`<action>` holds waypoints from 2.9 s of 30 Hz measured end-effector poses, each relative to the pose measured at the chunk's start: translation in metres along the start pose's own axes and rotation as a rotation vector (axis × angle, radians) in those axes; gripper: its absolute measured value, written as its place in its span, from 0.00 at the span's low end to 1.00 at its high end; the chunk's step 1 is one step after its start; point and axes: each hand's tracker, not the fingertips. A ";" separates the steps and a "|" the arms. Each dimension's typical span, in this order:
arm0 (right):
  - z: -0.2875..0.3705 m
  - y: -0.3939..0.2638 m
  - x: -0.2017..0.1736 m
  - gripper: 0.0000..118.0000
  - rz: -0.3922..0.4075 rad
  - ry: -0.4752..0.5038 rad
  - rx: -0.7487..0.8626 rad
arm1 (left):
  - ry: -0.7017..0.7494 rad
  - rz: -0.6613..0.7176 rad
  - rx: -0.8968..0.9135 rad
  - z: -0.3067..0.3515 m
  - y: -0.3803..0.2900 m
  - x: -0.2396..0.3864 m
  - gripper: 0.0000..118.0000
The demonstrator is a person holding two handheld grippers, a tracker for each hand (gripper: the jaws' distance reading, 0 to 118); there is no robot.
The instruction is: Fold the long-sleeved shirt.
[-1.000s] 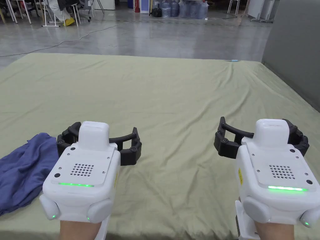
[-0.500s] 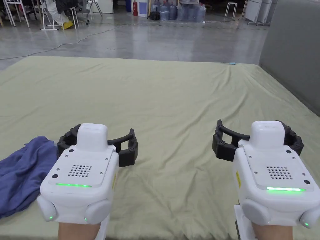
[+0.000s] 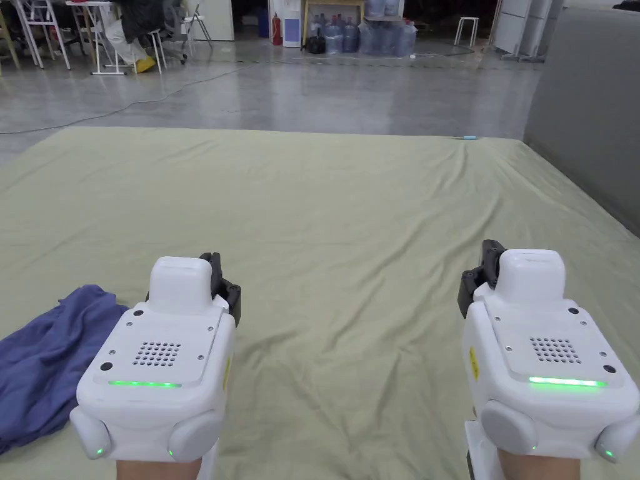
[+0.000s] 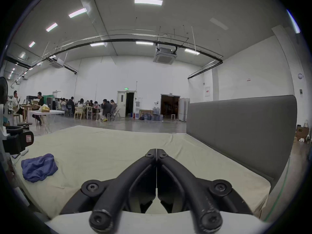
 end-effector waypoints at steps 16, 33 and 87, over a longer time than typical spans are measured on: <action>-0.003 0.016 -0.189 0.00 -0.061 0.534 0.045 | 0.464 0.010 -0.056 0.065 0.014 -0.138 0.00; -0.016 -0.005 -0.199 0.00 -0.021 0.546 -0.011 | 0.252 0.205 -0.734 -0.099 -0.061 -0.230 0.99; -0.037 -0.036 0.034 0.00 0.005 0.001 -0.186 | -0.339 0.109 -0.418 -0.120 -0.023 0.104 0.97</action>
